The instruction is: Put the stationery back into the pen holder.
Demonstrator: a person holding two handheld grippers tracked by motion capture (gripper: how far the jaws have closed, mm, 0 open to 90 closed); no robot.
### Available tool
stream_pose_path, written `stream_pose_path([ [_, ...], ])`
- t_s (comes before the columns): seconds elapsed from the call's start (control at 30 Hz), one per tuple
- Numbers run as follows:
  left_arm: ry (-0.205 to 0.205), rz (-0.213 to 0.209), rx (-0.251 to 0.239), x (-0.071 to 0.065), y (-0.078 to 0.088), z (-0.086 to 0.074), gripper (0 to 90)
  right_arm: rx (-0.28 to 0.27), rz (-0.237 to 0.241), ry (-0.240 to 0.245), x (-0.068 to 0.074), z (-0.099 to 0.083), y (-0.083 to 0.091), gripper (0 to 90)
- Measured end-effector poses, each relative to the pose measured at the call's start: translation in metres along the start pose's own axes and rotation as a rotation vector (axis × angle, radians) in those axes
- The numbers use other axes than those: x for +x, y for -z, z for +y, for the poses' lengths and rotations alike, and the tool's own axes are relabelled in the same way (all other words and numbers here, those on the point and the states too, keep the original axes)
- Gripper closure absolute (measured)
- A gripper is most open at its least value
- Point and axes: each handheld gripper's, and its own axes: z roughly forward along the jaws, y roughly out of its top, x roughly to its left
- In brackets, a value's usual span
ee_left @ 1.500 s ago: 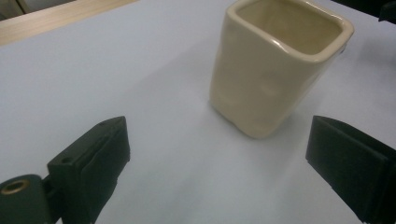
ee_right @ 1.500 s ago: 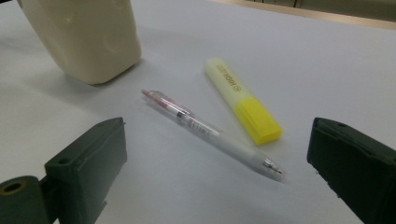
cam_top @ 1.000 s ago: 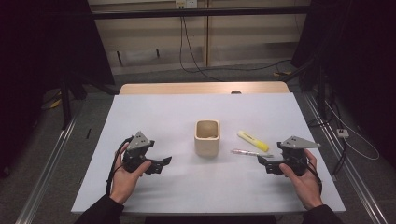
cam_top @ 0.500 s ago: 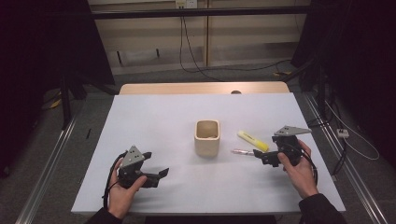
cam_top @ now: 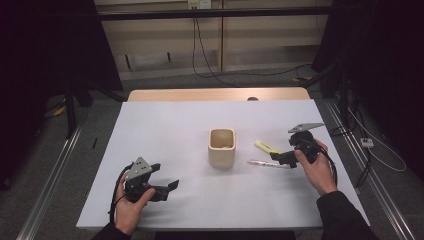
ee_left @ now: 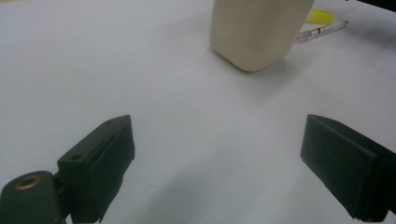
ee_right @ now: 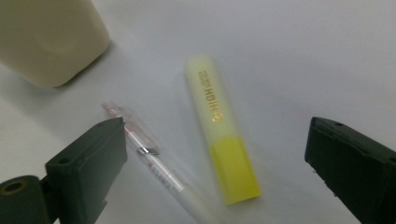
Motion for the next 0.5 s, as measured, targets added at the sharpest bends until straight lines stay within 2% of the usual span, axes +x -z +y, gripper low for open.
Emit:
stream_pose_path([
  [0.1, -0.001, 0.0, 0.001, 0.0, 0.0, 0.0, 9.8, 0.039, 0.004, 0.011, -0.003, 0.005, -0.006, 12.4],
  [0.17, 0.004, -0.003, 0.002, 0.0, -0.001, 0.0, 9.8, 0.071, -0.009, 0.042, -0.004, 0.007, -0.009, 14.0],
  [0.33, 0.004, -0.002, 0.005, 0.001, -0.001, 0.0, 9.8, 0.14, 0.035, 0.047, -0.015, 0.01, -0.016, 17.4],
  [0.5, 0.005, -0.003, 0.006, 0.001, -0.001, -0.001, 9.8, 0.202, 0.052, 0.062, -0.021, 0.012, -0.021, 26.4],
])
